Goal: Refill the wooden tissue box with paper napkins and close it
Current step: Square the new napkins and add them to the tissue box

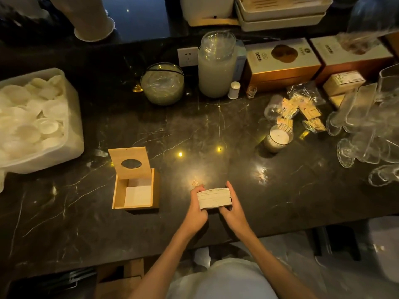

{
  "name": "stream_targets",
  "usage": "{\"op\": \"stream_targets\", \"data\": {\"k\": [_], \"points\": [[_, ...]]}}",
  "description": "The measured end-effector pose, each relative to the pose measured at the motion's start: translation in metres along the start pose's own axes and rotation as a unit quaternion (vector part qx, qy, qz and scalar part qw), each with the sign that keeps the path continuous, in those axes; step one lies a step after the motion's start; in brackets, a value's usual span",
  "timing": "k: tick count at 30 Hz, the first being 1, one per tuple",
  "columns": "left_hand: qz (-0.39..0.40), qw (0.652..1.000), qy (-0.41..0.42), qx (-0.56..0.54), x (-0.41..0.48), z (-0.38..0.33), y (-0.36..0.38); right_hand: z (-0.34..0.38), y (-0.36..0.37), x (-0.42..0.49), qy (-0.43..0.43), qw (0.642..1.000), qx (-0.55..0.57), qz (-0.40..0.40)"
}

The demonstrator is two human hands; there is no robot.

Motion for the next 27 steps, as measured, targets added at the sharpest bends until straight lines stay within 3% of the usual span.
{"op": "stream_targets", "data": {"k": [5, 9, 13, 16, 18, 20, 23, 27], "points": [[-0.008, 0.999, -0.015, -0.034, -0.003, 0.001, -0.005, 0.002, -0.007, 0.001, -0.045, 0.999, -0.022, -0.003], [0.030, 0.998, -0.051, 0.003, -0.002, 0.001, -0.019, 0.016, -0.026, 0.002, -0.090, 0.989, -0.104, 0.054], [0.098, 0.974, -0.166, -0.116, -0.001, -0.006, -0.026, 0.021, -0.045, 0.006, 0.020, 0.994, -0.022, 0.105], [0.093, 0.917, -0.250, -0.296, -0.006, -0.016, -0.019, 0.016, -0.043, 0.006, 0.159, 0.968, 0.081, 0.174], [0.085, 0.886, -0.274, -0.366, -0.008, -0.019, -0.014, 0.015, -0.044, 0.006, 0.197, 0.955, 0.099, 0.196], [0.093, 0.881, -0.274, -0.375, -0.010, -0.024, -0.012, 0.014, -0.048, 0.007, 0.225, 0.944, 0.093, 0.221], [0.135, 0.901, -0.272, -0.309, -0.015, -0.030, -0.015, 0.017, -0.051, 0.003, 0.270, 0.900, 0.035, 0.340], [0.204, 0.908, -0.273, -0.243, -0.022, -0.042, -0.025, 0.036, -0.035, 0.000, 0.254, 0.853, -0.097, 0.446]]}}
Point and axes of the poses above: each hand's wrist, its own x-axis towards the middle knuckle, its own y-axis out of the palm, z = x × y, the point moved 6 cm from there along x, towards the middle knuckle, and after that the axes turned 4 degrees about y, right-handed, at the moved point
